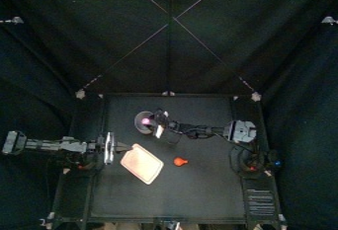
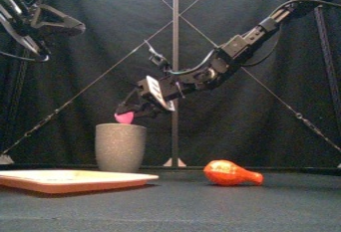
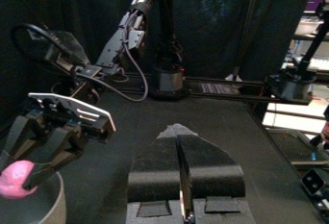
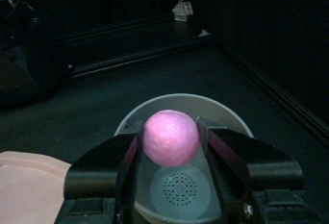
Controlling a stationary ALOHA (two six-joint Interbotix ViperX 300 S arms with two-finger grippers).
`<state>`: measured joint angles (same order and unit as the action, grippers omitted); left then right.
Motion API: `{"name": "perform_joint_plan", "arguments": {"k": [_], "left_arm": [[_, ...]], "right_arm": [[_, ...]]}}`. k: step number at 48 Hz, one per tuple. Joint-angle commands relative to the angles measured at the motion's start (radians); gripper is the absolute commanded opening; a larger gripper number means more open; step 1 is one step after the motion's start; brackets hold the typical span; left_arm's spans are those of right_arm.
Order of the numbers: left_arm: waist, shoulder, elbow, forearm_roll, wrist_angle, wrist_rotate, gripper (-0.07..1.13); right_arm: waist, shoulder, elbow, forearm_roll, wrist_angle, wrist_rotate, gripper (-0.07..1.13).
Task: Pick the pink ball then place it in the grey bowl
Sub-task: Drop pink ball in the grey bowl and return to neutral
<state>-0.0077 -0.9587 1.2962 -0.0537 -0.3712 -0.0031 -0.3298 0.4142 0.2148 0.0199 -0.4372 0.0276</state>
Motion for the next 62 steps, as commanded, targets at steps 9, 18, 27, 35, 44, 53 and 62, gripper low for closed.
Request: {"name": "perform_joint_plan", "arguments": {"k": [9,18,27,35,44,53,62], "left_arm": [[-0.002,0.005,-0.011,-0.002,-0.011,0.0,-0.03],[-0.002,0.005,-0.009,-0.002,-0.009,0.0,-0.03],[-0.002,0.005,-0.009,-0.002,-0.011,-0.002,-0.03],[-0.002,0.005,-0.006,-0.002,-0.009,-0.002,-0.03],[-0.002,0.005,-0.002,-0.002,-0.011,-0.003,-0.03],[-0.002,0.005,-0.002,-0.002,-0.009,-0.002,-0.03],[-0.002,0.005,0.0,-0.002,-0.011,-0.002,-0.03]], "right_arm": [[-0.014,-0.015,-0.02,0.009,0.008,0.003,0.91],[-0.011,-0.043,-0.002,0.012,0.002,0.002,0.92],[0.002,-0.146,0.089,0.002,-0.026,0.0,0.92],[0.044,-0.313,0.267,0.003,-0.095,0.002,0.92],[0.101,-0.491,0.492,0.005,-0.187,0.002,0.92],[0.169,-0.66,0.696,0.008,-0.268,0.002,0.92],[0.222,-0.801,0.822,0.026,-0.278,0.002,0.91]]}}
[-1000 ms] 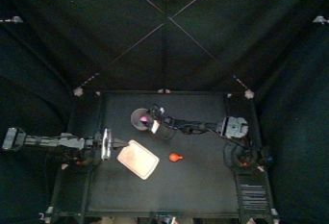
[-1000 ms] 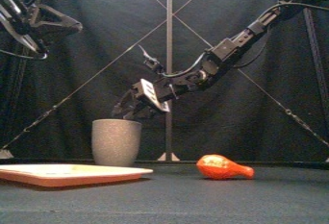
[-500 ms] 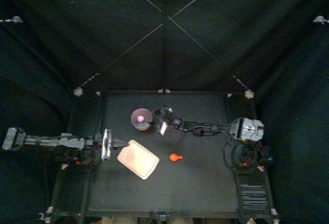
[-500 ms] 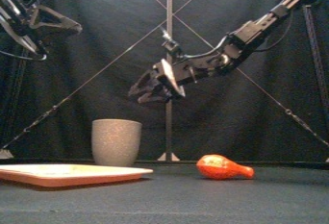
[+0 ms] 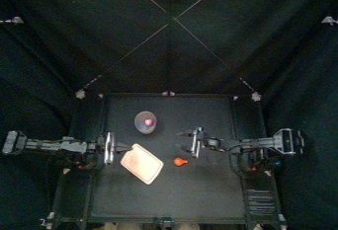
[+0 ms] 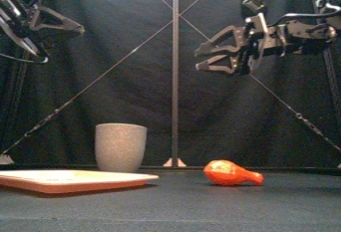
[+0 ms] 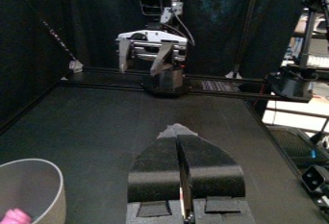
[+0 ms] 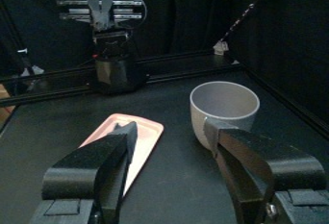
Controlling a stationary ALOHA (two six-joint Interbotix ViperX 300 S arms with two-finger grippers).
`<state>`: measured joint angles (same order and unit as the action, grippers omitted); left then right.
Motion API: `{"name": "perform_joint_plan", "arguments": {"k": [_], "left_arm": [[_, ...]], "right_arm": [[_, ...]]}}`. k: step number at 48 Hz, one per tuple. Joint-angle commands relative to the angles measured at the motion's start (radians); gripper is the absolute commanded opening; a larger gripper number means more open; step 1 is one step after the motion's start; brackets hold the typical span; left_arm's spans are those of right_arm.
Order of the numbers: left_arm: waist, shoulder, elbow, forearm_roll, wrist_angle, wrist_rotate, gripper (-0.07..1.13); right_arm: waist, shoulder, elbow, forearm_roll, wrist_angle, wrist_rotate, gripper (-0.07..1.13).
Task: Pick the pink ball then place it in the grey bowl
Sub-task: Drop pink ball in the grey bowl and return to neutral
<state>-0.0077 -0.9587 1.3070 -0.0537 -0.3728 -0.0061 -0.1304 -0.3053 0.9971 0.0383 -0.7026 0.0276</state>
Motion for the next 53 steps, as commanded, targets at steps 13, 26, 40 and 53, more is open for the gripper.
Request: {"name": "perform_joint_plan", "arguments": {"k": [13,26,40,53], "left_arm": [[0.0,0.005,-0.006,-0.006,-0.009,0.002,-0.03],[0.0,0.005,-0.005,-0.011,-0.008,0.002,-0.03],[0.006,0.005,-0.002,-0.011,-0.009,0.002,-0.03],[0.006,0.005,-0.002,-0.012,-0.008,0.002,-0.03]], "right_arm": [[0.067,-0.195,0.12,0.0,-0.011,0.0,0.91],[0.077,-0.273,0.189,0.008,-0.009,0.003,0.91],[0.077,-0.383,0.241,0.008,0.008,0.003,0.91],[0.075,-0.442,0.293,0.011,0.083,0.003,0.91]]}}
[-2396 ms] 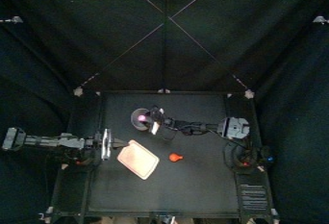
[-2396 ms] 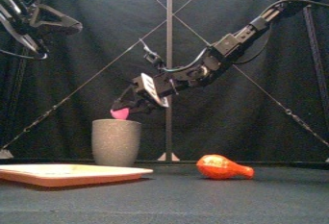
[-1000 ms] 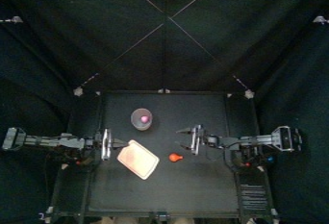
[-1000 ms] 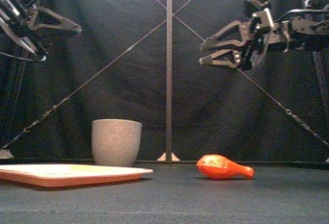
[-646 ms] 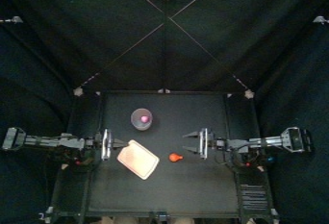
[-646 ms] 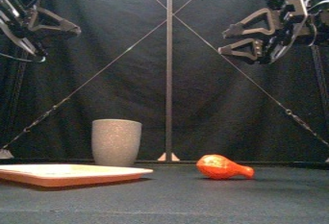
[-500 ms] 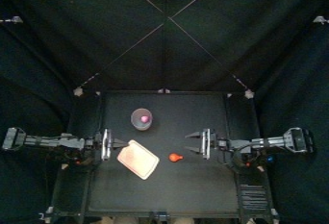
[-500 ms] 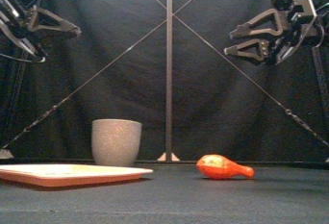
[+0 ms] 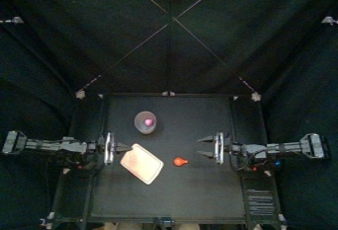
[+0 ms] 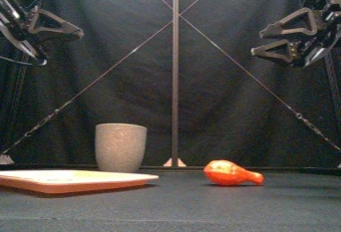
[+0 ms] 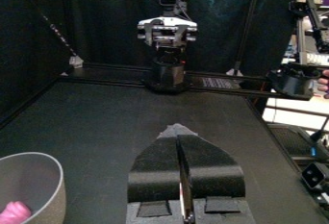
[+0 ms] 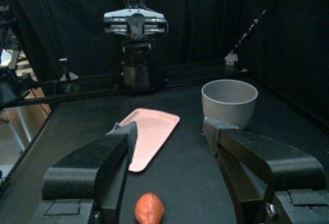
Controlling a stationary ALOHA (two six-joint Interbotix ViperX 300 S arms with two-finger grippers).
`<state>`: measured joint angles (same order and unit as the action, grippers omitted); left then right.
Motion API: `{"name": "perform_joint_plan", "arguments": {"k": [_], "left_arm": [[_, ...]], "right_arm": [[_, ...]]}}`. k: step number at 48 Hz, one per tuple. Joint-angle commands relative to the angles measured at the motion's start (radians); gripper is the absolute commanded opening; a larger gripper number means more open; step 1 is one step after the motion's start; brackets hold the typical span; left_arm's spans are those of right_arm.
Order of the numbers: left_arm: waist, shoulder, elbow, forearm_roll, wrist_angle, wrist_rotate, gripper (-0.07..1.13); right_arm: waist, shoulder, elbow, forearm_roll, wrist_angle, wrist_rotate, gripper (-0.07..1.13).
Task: Pick the pink ball then place it in the grey bowl
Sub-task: Drop pink ball in the grey bowl and return to neutral
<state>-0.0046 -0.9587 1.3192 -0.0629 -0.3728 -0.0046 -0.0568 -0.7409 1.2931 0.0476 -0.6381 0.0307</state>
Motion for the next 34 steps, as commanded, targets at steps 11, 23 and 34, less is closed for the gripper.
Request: {"name": "perform_joint_plan", "arguments": {"k": [11,23,34], "left_arm": [[0.002,0.005,-0.018,-0.005,-0.009,0.0,-0.03],[0.002,0.005,-0.015,-0.005,-0.012,0.0,-0.03],[0.005,0.005,-0.014,-0.006,-0.029,0.0,-0.03]], "right_arm": [[0.0,-0.006,-0.012,-0.006,0.075,-0.002,0.91],[0.0,0.002,-0.032,-0.041,0.1,-0.002,0.91],[0.005,0.005,-0.067,-0.048,0.12,-0.002,0.91]]}}
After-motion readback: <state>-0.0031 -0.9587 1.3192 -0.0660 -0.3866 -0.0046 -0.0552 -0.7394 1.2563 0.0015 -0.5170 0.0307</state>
